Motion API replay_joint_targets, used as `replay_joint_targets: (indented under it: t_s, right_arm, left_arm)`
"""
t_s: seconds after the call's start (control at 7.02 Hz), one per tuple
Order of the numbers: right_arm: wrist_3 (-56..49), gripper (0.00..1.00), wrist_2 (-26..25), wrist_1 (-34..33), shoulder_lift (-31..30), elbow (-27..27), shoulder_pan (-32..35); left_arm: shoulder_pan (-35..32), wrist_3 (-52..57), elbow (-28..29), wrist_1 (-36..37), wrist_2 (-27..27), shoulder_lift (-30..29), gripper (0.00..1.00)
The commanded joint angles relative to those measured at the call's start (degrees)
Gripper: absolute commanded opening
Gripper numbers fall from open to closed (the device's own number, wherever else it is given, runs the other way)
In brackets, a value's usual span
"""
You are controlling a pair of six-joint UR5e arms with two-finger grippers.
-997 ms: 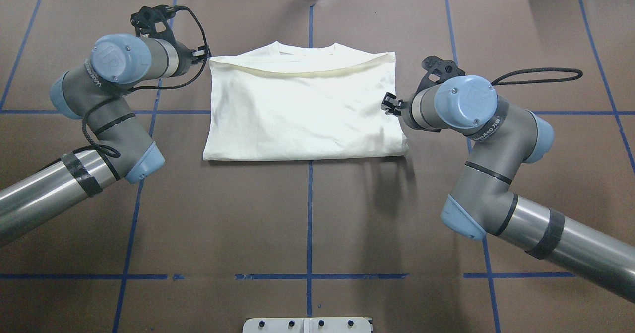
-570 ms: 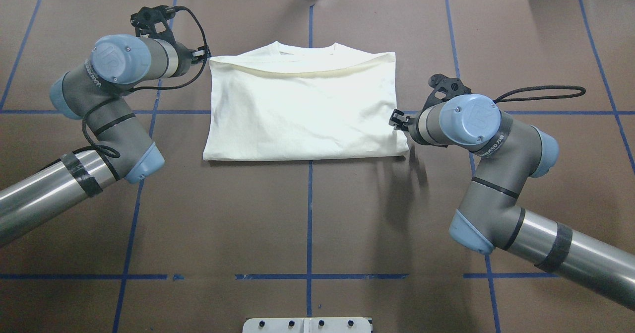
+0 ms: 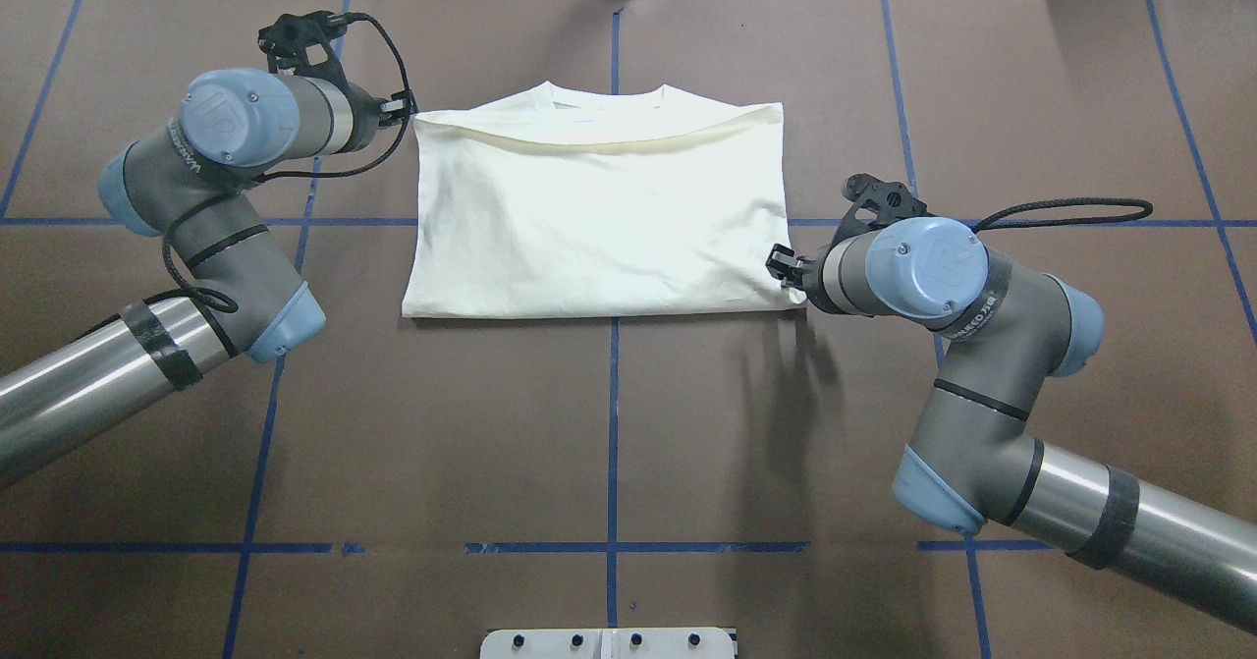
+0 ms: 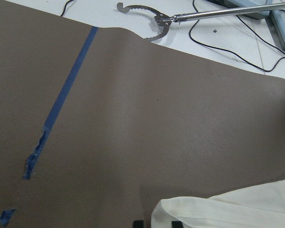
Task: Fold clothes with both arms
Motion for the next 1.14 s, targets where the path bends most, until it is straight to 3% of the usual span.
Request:
replay_joint_targets:
  t_s: [0.0,0.28,0.57,0.71,1.0]
  right_arm:
    - [0.35,0.0,-0.68,-0.02,-0.43,1.53,-0.98]
    - [0.35,0.0,0.2,-0.28,-5.23,9.66,-1.59]
    - [0.79,0.0,0.11,-0.38,-16.98,26.24,-6.67]
    - [3.84,0.0,-0.24,-0.37,-22.35,32.85,-10.96]
    - [5.1,0.0,0.63,-0.29,-28.44,39.74,-21.31]
  left_arm:
    - [0.14,0.0,0.03,0.0,0.09,0.0,0.33]
    - [0.32,-0.09,0.03,0.0,0.0,0.0,0.34]
    - [0.41,-1.58,-0.15,-0.09,0.0,-0.35,0.35]
    - [0.41,-2.28,-0.41,-0.09,0.0,-0.79,0.35]
    - [0.41,-2.29,-2.77,0.0,-0.35,-0.7,0.35]
